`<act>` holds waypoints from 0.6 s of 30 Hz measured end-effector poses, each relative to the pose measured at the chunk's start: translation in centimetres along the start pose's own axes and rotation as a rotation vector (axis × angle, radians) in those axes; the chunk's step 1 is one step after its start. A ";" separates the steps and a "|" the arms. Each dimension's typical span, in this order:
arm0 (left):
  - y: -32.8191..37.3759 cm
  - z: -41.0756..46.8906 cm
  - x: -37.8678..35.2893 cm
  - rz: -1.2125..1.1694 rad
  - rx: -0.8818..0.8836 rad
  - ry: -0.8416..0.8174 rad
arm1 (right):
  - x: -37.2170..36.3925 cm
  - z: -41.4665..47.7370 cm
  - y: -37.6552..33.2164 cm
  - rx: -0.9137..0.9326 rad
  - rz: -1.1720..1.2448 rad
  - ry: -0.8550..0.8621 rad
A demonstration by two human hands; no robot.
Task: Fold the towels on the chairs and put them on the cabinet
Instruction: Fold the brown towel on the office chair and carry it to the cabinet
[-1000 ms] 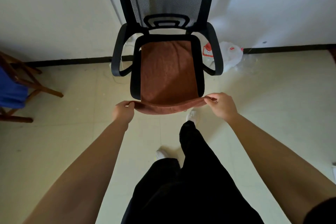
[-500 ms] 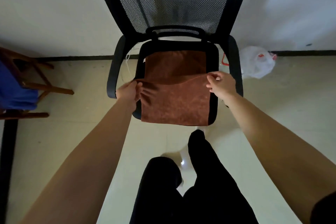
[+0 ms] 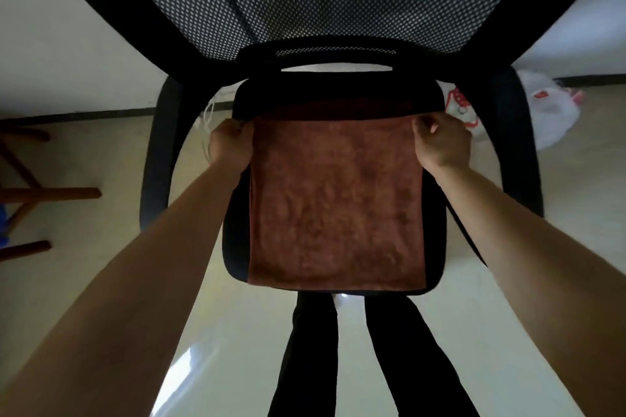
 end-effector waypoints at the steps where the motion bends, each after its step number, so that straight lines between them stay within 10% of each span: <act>1: 0.0 1.1 -0.3 0.064 -0.037 0.004 | -0.5 0.8 0.4 -0.005 -0.013 0.017; 18: -2.4 6.1 -3.9 0.038 -0.141 0.103 | -3.8 2.9 1.7 -0.015 -0.019 0.180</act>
Point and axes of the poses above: each hand's wrist, its own z-axis towards the middle knuckle, its own x-axis out of the back of the hand, y = z × x, the point moved 1 cm from there along z, towards the middle knuckle, and after that the axes turned 3 degrees about -y, right-handed, at the moved point
